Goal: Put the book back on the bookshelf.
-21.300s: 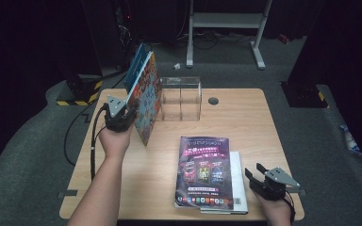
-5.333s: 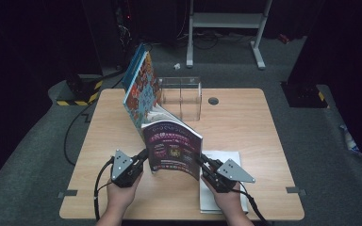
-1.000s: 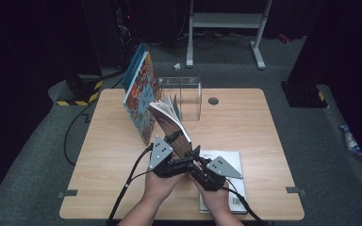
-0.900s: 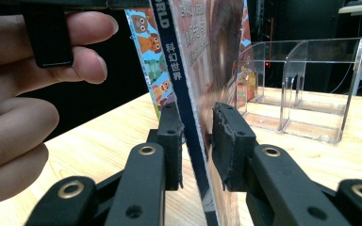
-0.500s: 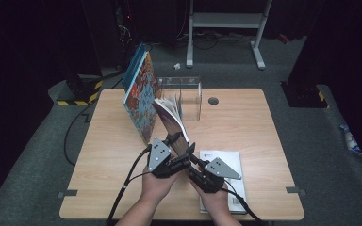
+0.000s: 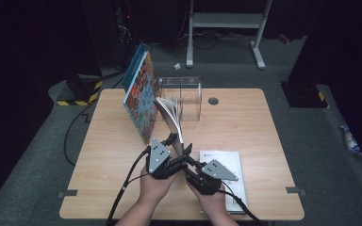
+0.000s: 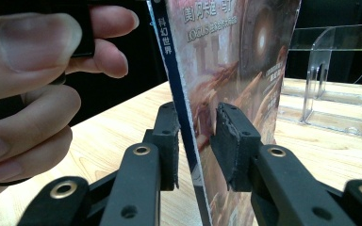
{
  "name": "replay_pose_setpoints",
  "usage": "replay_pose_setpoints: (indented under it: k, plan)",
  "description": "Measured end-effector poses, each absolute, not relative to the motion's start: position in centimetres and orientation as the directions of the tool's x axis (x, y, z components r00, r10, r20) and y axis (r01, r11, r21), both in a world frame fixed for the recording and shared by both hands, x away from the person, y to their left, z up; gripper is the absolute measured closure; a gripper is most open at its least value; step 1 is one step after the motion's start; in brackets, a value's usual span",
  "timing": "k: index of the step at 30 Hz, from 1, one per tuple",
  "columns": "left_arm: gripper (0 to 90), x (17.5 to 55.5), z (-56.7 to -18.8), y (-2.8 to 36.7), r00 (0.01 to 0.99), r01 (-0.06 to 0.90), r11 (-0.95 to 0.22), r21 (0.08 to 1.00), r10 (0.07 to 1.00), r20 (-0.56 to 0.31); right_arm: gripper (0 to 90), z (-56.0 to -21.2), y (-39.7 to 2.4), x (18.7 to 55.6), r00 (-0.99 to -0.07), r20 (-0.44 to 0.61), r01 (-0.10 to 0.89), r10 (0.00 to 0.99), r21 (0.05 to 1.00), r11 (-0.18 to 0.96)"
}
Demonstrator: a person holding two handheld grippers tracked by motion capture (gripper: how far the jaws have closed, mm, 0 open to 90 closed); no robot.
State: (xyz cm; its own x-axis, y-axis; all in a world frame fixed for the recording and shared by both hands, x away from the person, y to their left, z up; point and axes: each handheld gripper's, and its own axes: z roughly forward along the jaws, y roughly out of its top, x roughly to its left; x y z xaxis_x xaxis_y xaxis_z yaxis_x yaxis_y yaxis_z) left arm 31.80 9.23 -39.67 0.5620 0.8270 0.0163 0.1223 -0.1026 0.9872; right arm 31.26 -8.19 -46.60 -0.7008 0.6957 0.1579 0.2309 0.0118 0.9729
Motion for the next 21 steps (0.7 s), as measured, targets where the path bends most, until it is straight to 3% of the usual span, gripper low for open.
replay_pose_setpoints:
  k: [11,21]
  plan:
    - [45.6,31.7,-39.7,9.4,0.555,0.108,-0.122,0.987,0.831,0.042,69.0,-46.7,-7.8,31.2,-0.715,0.157,0.231,0.682,0.973,0.018]
    - [48.6,31.4,-39.7,9.6,0.548,0.099,-0.139,0.985,0.834,0.063,56.1,-46.4,-9.5,30.0,-0.735,0.15,0.232,0.661,0.972,0.037]
